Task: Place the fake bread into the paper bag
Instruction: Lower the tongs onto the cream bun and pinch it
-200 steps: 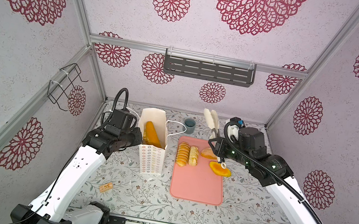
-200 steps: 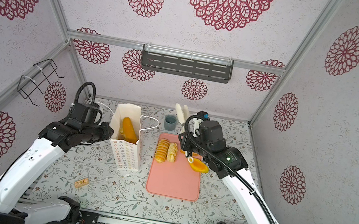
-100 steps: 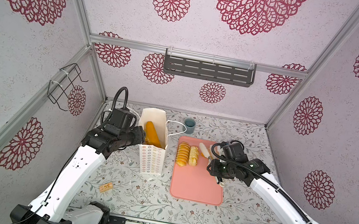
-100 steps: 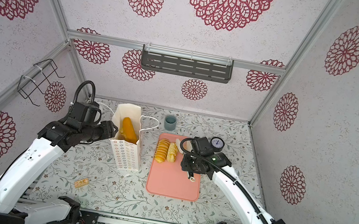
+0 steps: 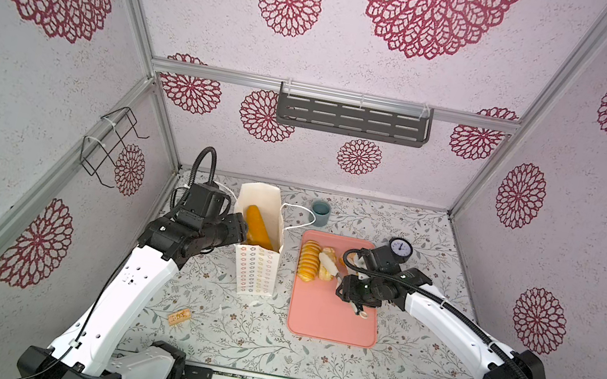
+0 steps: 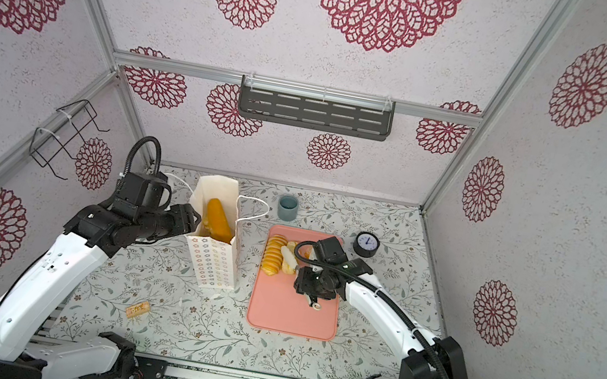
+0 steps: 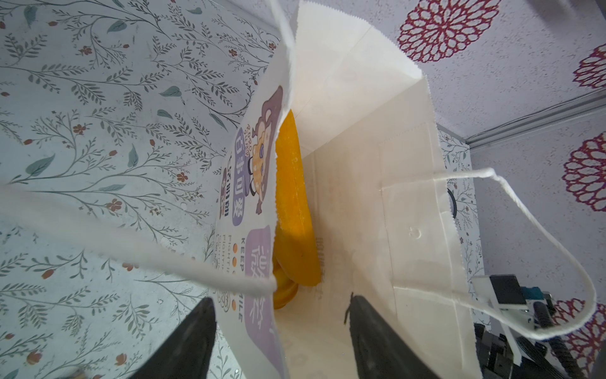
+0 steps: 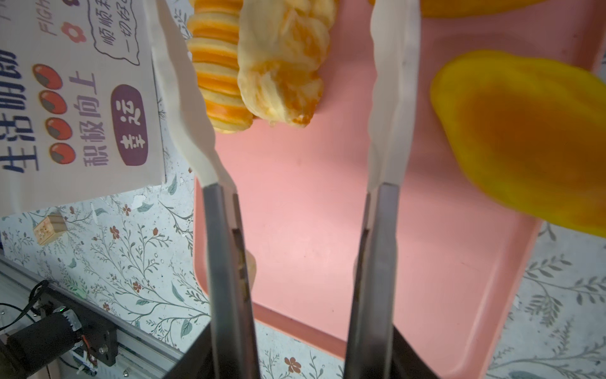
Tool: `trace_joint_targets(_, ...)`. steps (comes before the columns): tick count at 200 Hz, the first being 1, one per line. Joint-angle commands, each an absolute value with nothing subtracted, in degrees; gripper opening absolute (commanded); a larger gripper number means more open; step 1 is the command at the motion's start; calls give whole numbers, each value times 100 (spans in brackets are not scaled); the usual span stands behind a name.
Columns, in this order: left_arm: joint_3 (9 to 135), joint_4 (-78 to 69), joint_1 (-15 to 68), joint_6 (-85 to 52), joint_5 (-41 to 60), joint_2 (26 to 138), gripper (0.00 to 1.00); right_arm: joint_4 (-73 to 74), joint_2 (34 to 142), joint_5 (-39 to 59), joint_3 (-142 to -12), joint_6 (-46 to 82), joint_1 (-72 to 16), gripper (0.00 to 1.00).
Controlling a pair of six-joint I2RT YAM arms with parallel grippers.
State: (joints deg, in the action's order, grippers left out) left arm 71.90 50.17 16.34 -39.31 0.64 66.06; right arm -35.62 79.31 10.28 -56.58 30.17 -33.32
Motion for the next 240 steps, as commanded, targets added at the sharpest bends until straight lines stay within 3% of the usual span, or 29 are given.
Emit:
trace_joint_targets(1, 7211, 4935, 1590, -3991, 19, 6611, 67, -3266, 8010, 1082, -5663, 3111, -3401, 57)
trace_joint_targets(75, 7165, 4898, 1595, -3995, 29, 6627, 68, -2988, 8374, 984, -5583, 3221, -3498, 54)
trace_joint_targets(133, 7163, 4874, 1595, -3982, 44, 6627, 68, -2972, 8170, 923, -5393, 3326, -3516, 41)
trace_joint_targets(199, 7174, 4777, 1592, -4015, 96, 6632, 60, -3222, 7328, 1013, -5284, 3507, -3586, 22)
trace_joint_targets(240, 7184, 4758, 1594, -4058, 132, 6652, 49, -3599, 6805, 780, -5426, 3577, -3595, 19)
